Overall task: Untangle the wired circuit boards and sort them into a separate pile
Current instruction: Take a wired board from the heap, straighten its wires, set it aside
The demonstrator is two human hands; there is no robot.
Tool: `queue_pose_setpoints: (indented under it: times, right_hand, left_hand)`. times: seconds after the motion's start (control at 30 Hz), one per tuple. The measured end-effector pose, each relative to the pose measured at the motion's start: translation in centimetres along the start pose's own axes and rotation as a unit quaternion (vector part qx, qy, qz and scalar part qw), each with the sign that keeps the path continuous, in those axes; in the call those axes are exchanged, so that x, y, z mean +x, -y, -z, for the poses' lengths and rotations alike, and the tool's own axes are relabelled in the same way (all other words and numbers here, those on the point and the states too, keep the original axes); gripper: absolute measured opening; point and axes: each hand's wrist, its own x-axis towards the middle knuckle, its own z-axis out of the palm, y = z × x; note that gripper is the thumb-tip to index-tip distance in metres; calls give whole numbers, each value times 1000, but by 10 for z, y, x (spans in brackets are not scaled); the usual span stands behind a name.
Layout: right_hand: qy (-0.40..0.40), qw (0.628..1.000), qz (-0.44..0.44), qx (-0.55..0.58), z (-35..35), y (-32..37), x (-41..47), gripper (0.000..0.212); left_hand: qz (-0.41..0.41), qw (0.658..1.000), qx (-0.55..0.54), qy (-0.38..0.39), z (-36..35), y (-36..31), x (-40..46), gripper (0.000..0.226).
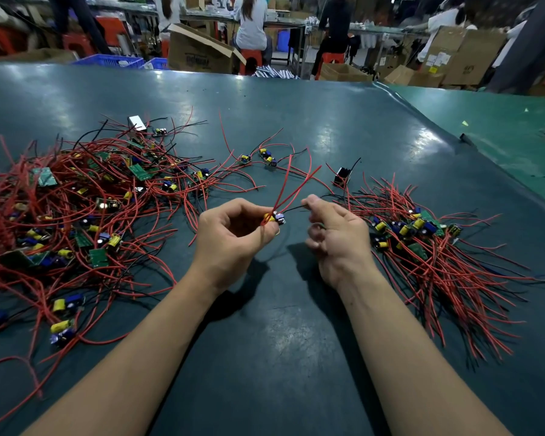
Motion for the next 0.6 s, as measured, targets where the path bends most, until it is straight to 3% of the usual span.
queue_pose_setpoints:
  times: [0.13, 0.27, 0.33, 0.37, 0.5, 0.6]
  right_hand:
    - [-19, 999, 2, 48, 7, 6, 7, 17]
    - [94, 993, -48, -55, 1, -3, -2, 36]
    - [138, 987, -34, -74, -2, -7, -6, 23]
    - [136, 988, -28, -73, -2, -7, -6, 15]
    - [113, 991, -38, -63, 2, -6, -2, 24]
    - [81, 995, -15, -61, 1, -4, 0, 17]
  left_hand:
    - [-1, 1000, -10, 1, -2, -2, -1, 13]
    - [-14, 999, 16, -35, -1, 0, 2, 29]
    - [-19, 999, 34, -11, 0, 0, 1, 29]
    - [-19, 999, 42, 7, 0, 0, -1, 28]
    - [-8, 998, 56, 41, -1, -2, -3, 28]
    - [-2, 999, 40, 36, -2, -3, -4, 28]
